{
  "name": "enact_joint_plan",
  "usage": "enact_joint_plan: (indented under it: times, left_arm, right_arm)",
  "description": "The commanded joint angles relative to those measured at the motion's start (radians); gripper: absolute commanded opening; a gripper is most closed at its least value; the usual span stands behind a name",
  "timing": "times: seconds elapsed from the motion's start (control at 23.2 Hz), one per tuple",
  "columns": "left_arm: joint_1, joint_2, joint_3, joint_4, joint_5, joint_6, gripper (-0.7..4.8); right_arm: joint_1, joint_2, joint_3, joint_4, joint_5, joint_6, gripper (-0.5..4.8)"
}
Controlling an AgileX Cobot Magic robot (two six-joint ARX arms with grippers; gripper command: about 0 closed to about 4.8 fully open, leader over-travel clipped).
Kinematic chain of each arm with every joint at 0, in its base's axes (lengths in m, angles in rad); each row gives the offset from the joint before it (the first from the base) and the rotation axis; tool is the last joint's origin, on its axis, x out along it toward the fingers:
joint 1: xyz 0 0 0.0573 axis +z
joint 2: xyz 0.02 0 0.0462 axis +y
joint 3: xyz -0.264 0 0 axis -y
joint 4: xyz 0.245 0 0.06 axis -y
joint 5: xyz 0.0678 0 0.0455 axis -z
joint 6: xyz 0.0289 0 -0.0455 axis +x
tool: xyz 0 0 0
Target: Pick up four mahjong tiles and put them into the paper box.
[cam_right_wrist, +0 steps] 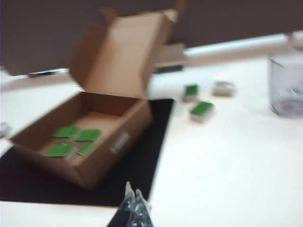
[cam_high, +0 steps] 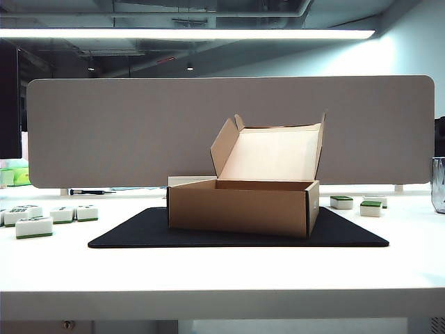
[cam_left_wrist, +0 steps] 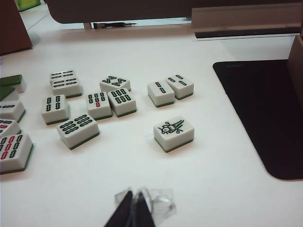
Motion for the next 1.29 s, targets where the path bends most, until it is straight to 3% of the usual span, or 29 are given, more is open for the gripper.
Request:
enact_joint_plan:
  times: [0.04,0.52,0.6,0.86,1.29]
  left_arm:
    - [0.0,0.0,0.0,-0.013,0.008,-0.003,-0.06]
    - [0.0,0.0,0.0,-0.013,0.008,-0.003,-0.06]
    - [0.0,0.0,0.0,-0.013,0.008,-0.003,-0.06]
    - [0.0,0.0,0.0,-0.013,0.008,-0.003,-0.06]
    - [0.0,0.0,0.0,-0.013,0.008,-0.003,-0.06]
  right_arm:
    - [0.001,-0.009,-0.084,0.136,0.049,0.031,-0.01]
    - [0.002,-0.009,-0.172,0.18,0.244,0.034,-0.01]
    - [0.004,-0.009,-0.176,0.118,0.26,0.023,-0.01]
    - [0.012,-0.009,-0.176,0.098,0.259,-0.052,-0.01]
    - [0.011,-0.009,-0.176,0.1,0.256,-0.05,-0.01]
